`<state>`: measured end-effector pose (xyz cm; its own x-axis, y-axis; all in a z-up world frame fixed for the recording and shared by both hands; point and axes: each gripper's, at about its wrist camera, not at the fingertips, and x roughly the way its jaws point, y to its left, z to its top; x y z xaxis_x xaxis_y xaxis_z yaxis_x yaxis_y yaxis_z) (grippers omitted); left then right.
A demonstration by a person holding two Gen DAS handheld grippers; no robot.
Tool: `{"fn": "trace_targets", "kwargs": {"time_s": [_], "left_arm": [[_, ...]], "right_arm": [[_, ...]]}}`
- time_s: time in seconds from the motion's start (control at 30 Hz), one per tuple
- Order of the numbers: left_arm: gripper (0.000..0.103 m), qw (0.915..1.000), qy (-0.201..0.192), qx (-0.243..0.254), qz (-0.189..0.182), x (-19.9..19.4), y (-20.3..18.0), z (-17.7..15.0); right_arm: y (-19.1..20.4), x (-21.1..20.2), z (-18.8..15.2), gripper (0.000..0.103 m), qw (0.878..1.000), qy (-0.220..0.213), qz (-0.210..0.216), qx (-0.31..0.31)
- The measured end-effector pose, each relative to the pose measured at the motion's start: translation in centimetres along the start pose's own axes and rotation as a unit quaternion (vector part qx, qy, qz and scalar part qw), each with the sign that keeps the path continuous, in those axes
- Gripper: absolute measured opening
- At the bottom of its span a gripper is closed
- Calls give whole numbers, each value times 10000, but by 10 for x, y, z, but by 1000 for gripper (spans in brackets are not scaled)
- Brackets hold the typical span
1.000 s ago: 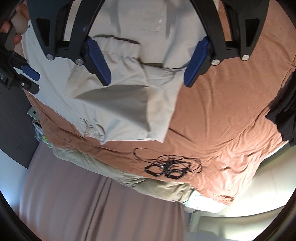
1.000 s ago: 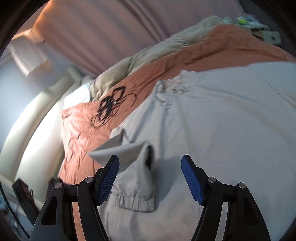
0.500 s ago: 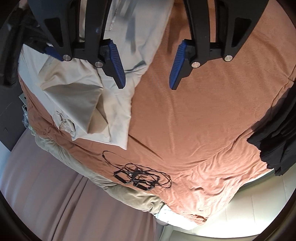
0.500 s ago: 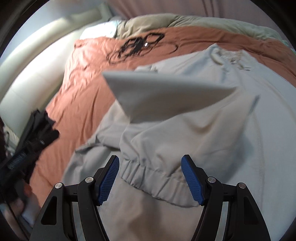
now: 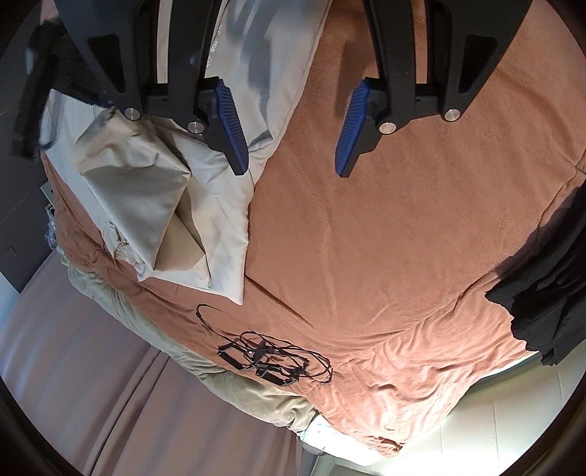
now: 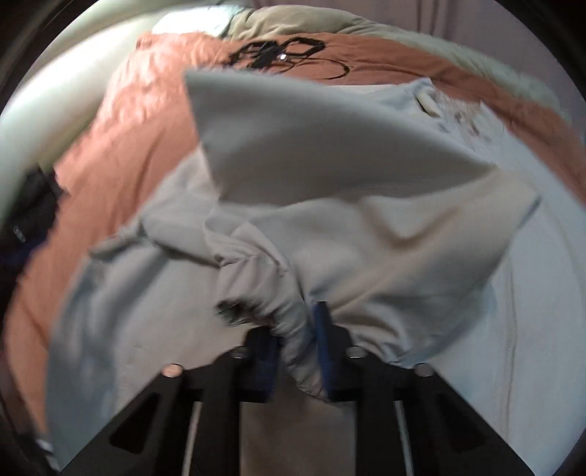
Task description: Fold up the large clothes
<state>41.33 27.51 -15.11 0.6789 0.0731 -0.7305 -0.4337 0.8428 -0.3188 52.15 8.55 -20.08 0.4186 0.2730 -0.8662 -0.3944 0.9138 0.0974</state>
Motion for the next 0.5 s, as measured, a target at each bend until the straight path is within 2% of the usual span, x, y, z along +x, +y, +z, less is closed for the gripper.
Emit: {"fn": "trace_targets", "kwargs": {"time_s": [0.2, 0.4, 0.5], "left_arm": [[50, 9997, 28, 236, 6, 4, -15, -4], [50, 9993, 56, 371, 4, 7, -31, -8], [50, 9988, 65, 479, 44, 8, -39, -11]], "right_arm": [[-59, -56, 4, 10, 9942, -600, 441, 780], [-130, -112, -3, 10, 9740, -1383, 684, 1661], [-150, -120, -4, 10, 9675, -1602, 570, 1872]]}}
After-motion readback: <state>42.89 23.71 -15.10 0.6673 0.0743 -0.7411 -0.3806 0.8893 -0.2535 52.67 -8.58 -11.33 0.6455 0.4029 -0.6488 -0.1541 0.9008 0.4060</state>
